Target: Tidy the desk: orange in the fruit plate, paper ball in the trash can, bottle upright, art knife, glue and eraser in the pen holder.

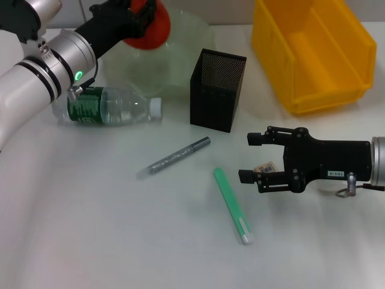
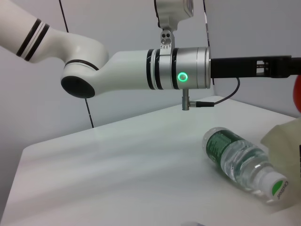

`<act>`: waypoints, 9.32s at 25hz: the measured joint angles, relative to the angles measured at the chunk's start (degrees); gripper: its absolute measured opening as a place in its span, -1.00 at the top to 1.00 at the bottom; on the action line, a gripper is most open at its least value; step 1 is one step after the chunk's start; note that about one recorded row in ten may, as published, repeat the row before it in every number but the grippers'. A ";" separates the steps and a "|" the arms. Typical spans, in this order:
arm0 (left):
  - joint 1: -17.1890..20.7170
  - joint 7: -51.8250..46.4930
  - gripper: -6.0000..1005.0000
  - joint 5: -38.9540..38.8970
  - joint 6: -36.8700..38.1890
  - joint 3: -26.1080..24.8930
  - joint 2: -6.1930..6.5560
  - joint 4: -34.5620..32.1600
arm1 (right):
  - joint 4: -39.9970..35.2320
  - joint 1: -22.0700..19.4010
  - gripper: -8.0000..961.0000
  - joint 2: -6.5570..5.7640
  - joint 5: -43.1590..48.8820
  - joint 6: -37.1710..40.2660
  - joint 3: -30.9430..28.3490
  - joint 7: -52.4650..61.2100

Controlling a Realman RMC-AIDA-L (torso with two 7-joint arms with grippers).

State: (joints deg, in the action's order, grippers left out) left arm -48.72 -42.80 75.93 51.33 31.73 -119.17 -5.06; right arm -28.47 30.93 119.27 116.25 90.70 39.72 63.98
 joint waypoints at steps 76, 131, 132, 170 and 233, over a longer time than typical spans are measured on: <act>29.03 -18.77 -0.62 12.82 43.50 27.86 8.62 -20.76 | -31.37 11.01 -0.28 -0.06 41.90 2.99 20.78 43.78; 27.60 -18.81 -0.56 12.83 44.04 26.36 7.45 -20.36 | -7.48 3.49 -0.54 -0.27 -23.79 -25.21 -10.81 4.50; 27.57 -18.81 -0.55 12.84 44.11 26.37 7.40 -20.58 | -7.57 3.05 -0.61 -0.35 -25.41 -22.56 -10.71 4.53; 6.44 -47.35 -0.51 71.89 23.24 24.96 2.70 -50.34 | -4.21 -6.83 -0.75 -1.18 2.04 3.42 -5.34 1.67; 4.05 -50.21 0.10 67.03 25.42 43.57 0.28 -46.84 | -4.66 -7.38 -0.74 -1.61 1.83 3.97 -5.80 4.22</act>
State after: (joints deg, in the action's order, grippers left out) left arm -44.68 -93.00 142.96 76.75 75.30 -118.90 -51.90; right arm -33.13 23.55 117.65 118.08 94.67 33.92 68.20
